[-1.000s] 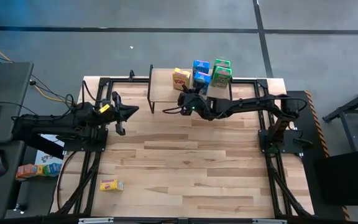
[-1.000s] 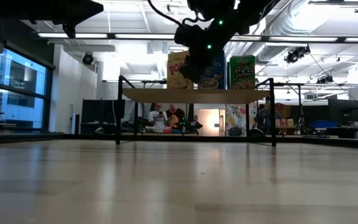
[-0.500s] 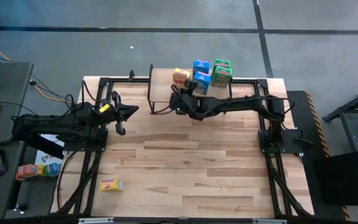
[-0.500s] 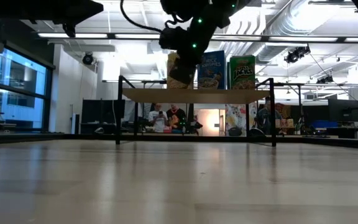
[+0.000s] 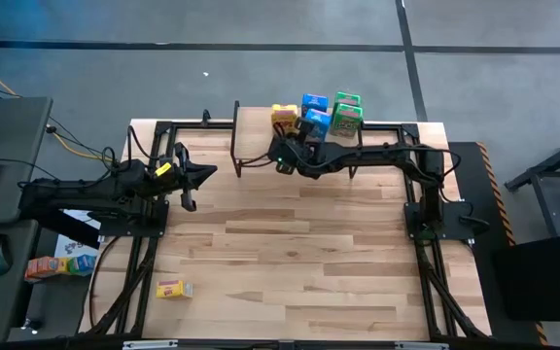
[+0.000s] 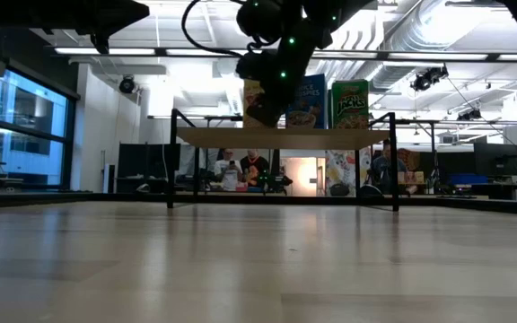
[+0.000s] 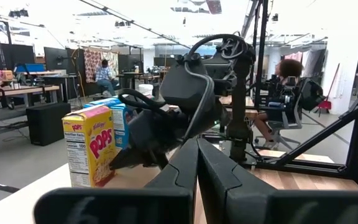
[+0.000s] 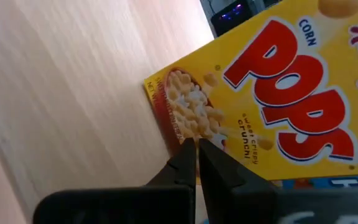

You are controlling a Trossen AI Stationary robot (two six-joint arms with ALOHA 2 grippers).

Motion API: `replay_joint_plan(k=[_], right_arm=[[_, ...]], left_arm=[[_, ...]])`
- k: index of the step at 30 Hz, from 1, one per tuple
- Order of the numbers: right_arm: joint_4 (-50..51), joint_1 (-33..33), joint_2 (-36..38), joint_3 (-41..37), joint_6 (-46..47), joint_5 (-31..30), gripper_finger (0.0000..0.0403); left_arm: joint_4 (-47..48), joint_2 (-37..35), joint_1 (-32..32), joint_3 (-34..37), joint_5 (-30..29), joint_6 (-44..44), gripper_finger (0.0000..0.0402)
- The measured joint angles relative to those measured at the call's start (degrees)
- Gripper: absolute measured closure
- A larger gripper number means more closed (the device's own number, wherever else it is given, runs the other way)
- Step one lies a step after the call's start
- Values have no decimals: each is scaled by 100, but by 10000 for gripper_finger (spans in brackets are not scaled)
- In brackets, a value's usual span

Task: Stack cereal on shelf
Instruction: Adjust the Yellow cereal box to be next to the blue cereal boxes

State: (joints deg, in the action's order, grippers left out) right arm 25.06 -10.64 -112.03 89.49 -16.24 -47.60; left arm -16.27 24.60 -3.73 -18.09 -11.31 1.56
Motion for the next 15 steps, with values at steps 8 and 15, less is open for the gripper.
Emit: replay_joint_plan(k=[8, 15], right_arm=[[-6, -132, 0, -4, 238, 107, 403], [-156, -86, 0, -9, 480, 420, 403]], left_arm=[[-2, 0, 0, 0, 0, 2, 402], [-2, 0, 0, 0, 0, 11, 401]])
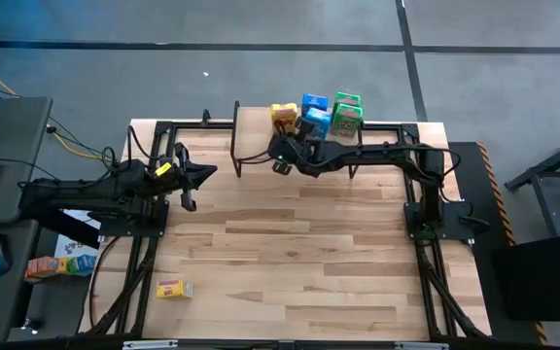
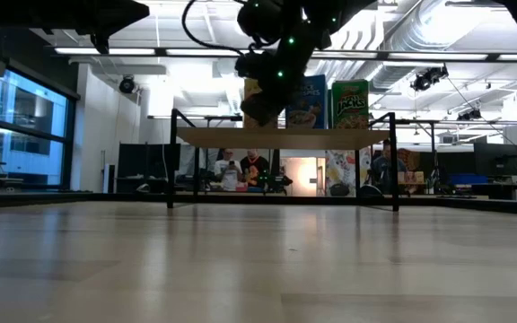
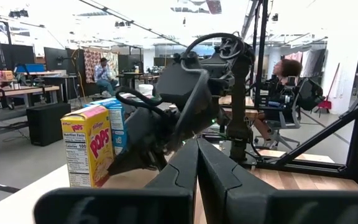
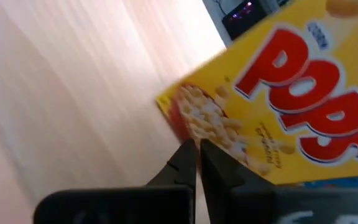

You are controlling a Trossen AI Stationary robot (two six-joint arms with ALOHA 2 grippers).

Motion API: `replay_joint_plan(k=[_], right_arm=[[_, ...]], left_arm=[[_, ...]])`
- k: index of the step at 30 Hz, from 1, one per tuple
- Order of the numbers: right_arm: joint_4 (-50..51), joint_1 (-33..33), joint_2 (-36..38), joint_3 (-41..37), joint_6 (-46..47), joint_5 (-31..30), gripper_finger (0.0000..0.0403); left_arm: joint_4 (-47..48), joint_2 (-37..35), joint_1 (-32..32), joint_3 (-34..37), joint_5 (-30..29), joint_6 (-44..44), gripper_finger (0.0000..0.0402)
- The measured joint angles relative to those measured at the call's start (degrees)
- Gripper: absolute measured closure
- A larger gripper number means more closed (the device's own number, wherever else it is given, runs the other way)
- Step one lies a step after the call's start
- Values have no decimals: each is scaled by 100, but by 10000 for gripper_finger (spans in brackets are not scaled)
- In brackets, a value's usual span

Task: Stack cereal on shelf
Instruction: Adjust the Yellow cereal box to be next to the blue cereal boxes, then put the yellow cereal box on the shelf

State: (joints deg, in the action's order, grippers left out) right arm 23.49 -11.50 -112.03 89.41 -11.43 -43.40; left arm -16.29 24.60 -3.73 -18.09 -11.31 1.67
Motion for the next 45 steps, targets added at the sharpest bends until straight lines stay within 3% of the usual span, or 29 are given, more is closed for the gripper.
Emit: replay_joint_plan(k=[12, 20, 24, 27, 29, 32, 37, 41, 45], right_arm=[[-391, 37, 0, -2, 262, -291, 403], [-420, 212, 0, -1, 234, -120, 403], [482, 519, 39, 159, 133, 195, 403], [1381, 758, 254, 136, 232, 956, 403], [1898, 910, 512, -26, 504, 1358, 403], [2120, 1196, 1184, -650, 1002, 1399, 403], [618, 1856, 2815, -2620, 1882, 1169, 403], [-1898, 2290, 3854, -4383, 2036, 1516, 403], [-4677, 2459, 4340, -5690, 1665, 1969, 403]], left_arm=[[0, 0, 0, 0, 1, 2, 402], [17, -1, 1, 0, 2, 2, 402], [175, -2, 2, -2, 2, -12, 402], [213, -40, 0, -2, 46, -100, 402], [256, -68, 2, -4, 70, -103, 402], [360, -126, 2, -4, 87, -117, 402], [233, -151, 2, -4, 87, -103, 402], [78, -133, 2, -4, 89, 43, 401], [-84, 29, 2, -4, 87, 34, 401]])
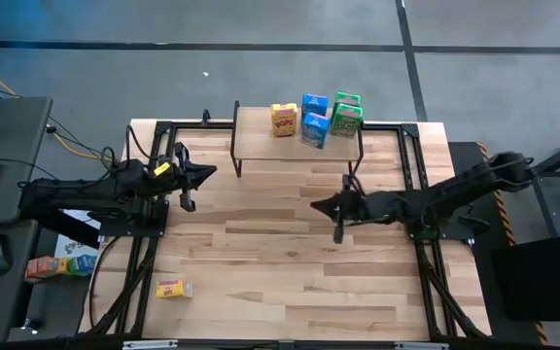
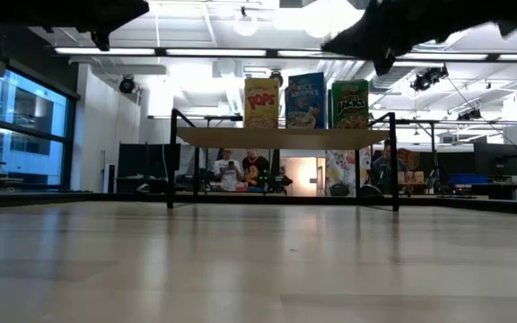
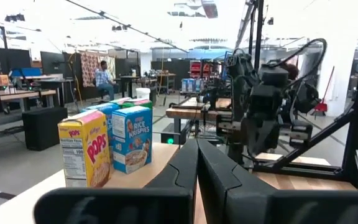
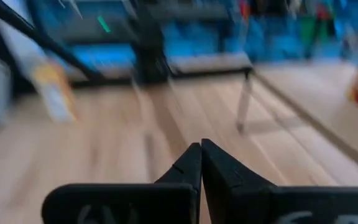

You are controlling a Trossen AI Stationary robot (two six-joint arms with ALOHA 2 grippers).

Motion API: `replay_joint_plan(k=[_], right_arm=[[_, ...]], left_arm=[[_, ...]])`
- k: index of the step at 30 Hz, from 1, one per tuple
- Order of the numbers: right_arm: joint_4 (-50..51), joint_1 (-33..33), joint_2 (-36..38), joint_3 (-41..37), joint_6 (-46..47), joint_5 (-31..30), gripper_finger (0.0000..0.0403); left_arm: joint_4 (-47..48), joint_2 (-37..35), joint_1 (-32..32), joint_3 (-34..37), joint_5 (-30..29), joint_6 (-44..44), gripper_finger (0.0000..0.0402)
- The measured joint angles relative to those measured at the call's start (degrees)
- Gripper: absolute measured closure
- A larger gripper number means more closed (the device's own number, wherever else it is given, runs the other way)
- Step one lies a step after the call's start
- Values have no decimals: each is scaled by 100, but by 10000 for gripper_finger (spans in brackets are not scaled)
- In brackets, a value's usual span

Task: Stack cereal on shelf
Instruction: Put the yellow cereal box on the shelf

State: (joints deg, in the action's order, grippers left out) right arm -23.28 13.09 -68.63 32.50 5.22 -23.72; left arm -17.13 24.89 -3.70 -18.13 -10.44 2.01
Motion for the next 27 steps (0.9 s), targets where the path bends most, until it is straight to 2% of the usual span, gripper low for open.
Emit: replay_joint_plan(k=[4, 7, 11, 17, 22, 27], right_arm=[[-2122, 11, 49, -755, -669, 296, 403], [-2828, -59, 57, -940, -1037, 282, 403], [-2894, -178, 51, -891, -1158, 257, 403], [-2880, -293, 51, -856, -1114, 252, 403], [-2842, -347, 49, -852, -971, 252, 403], [-2842, -448, 49, -848, -820, 250, 403]], left_arm=[[-102, 225, 0, 0, 0, -182, 402], [-105, 380, 0, 0, -57, -211, 400], [-96, 510, 0, 0, -94, -241, 375], [33, 510, -2, -165, 28, -241, 291], [841, 518, -2, -588, 110, -357, 219], [1451, 545, -2, -902, 336, -676, 168]])
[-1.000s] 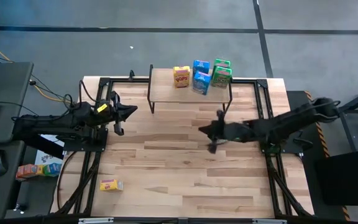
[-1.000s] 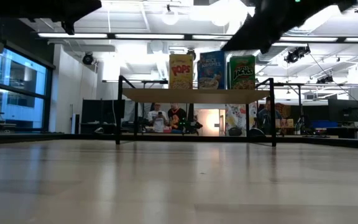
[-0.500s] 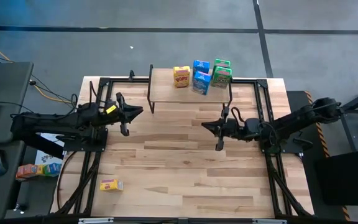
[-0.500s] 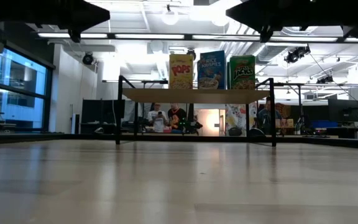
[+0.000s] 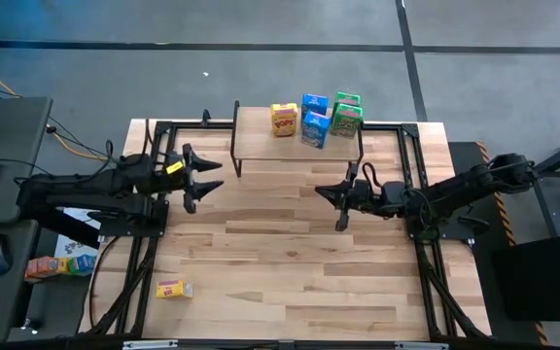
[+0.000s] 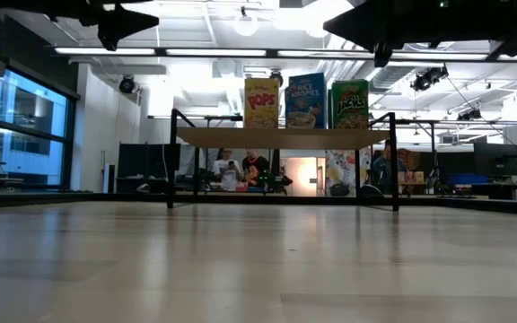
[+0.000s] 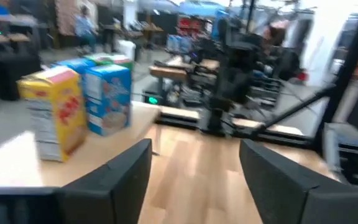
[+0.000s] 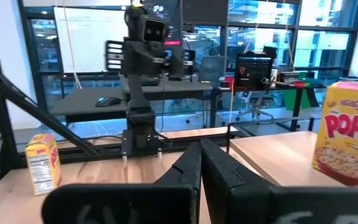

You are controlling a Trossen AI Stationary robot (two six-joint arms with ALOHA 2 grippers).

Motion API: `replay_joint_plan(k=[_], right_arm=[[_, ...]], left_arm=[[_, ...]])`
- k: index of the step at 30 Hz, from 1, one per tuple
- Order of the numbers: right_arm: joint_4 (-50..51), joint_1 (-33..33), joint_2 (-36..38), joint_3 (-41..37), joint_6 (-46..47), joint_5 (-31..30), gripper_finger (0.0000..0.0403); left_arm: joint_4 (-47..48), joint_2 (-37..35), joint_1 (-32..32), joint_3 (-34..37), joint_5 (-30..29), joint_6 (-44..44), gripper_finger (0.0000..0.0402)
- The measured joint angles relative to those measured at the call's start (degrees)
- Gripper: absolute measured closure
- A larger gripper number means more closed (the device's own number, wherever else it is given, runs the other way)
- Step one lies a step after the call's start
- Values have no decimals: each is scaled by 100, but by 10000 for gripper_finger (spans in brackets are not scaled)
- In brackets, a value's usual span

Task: Stack cereal on shelf
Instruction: Put the yellow cereal box on the shelf

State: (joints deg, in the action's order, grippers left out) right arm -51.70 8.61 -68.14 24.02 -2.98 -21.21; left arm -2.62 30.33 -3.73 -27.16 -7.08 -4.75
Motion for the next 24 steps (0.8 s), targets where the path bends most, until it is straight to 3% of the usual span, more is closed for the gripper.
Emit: replay_joint_plan(k=[6, 9, 16, 21, 24], right_arm=[[0, -77, 0, 1, 18, -13, 403], [2, -77, 0, 1, 19, -13, 403], [260, -77, -2, 3, 55, -11, 403], [273, -76, -2, 3, 44, -9, 403], [273, -77, -2, 3, 11, -7, 403]], left_arm=[[161, 259, 190, -314, 836, -587, 129], [558, 464, 583, -556, 926, -835, 120], [2346, 1365, 2043, -1469, -78, -1857, 119], [3780, 2107, 3062, -2117, -923, -3696, 119], [3871, 2348, 3725, -2295, -1060, -4426, 119]])
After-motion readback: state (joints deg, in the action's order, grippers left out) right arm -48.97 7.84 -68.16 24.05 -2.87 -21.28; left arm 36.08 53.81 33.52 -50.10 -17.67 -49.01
